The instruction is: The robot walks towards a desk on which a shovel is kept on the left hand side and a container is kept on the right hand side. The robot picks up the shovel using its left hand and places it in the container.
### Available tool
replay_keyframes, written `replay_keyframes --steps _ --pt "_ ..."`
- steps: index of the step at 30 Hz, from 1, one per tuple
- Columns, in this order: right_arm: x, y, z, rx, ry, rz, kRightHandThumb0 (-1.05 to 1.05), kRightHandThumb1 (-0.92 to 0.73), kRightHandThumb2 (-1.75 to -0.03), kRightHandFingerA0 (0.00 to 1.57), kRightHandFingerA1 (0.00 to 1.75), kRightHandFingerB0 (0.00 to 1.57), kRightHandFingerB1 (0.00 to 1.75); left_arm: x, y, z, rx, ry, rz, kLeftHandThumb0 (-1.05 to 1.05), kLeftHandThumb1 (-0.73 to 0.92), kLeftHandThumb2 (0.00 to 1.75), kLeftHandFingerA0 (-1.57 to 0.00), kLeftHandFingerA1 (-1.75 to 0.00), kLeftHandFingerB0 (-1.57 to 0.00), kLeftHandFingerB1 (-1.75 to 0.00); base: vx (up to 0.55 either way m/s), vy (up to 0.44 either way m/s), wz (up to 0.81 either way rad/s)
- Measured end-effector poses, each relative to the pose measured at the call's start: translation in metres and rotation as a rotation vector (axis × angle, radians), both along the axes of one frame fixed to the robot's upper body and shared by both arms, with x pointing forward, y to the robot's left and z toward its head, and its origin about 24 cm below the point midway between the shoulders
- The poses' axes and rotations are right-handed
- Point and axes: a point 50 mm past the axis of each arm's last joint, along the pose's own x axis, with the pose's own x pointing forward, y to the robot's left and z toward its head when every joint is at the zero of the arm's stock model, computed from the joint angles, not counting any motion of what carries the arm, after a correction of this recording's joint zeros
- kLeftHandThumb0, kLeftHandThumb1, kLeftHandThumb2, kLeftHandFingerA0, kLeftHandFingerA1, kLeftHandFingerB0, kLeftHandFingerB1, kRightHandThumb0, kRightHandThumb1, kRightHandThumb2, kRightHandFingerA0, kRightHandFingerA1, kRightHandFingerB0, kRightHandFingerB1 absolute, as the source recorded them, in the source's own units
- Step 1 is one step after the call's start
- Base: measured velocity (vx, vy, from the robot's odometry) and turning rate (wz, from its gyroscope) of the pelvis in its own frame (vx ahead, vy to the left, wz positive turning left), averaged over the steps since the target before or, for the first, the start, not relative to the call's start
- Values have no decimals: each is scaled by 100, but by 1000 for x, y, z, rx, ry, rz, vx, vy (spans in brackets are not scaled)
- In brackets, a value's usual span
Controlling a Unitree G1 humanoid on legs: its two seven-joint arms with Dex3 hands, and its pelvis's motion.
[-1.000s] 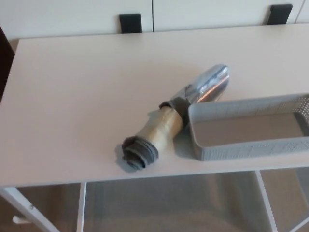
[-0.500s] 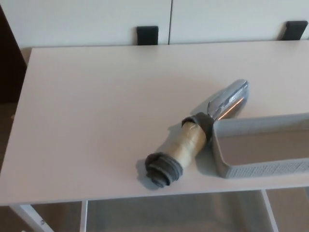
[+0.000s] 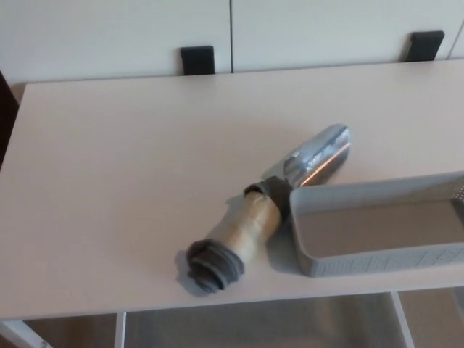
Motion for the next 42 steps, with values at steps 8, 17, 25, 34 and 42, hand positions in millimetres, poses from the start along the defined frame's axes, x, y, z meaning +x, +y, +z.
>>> replay_keyframes --steps 8,17,25,34,42 --pt "-4 4 -2 8 18 7 -29 -50 -56 57 62 41 50 1 6 1 14 1 4 -32 59 58 -39 -34 -32 -31 47 202 7" --pt "-2 1 -3 -8 23 15 -33 -49 -55 60 62 43 50 0 4 0 11 8 2 -32 59 58 -39 -34 -32 -31 0 -58 4" --pt "-2 -1 -6 -7 29 8 -29 -50 -56 59 62 43 50 1 0 0 6 -3 -7 -37 59 59 -40 -34 -32 -32 0 0 0" --pt "2 3 0 -7 0 28 -31 -50 -56 62 63 44 50 5 -26 9 -44 -85 -159 -60 53 80 -30 -44 -17 -39 0 0 0" --pt "5 3 0 -6 -8 30 -22 -50 -55 62 60 43 50 19 -54 33 -104 -228 -337 -83 92 68 -28 -35 -21 -31 0 0 0"
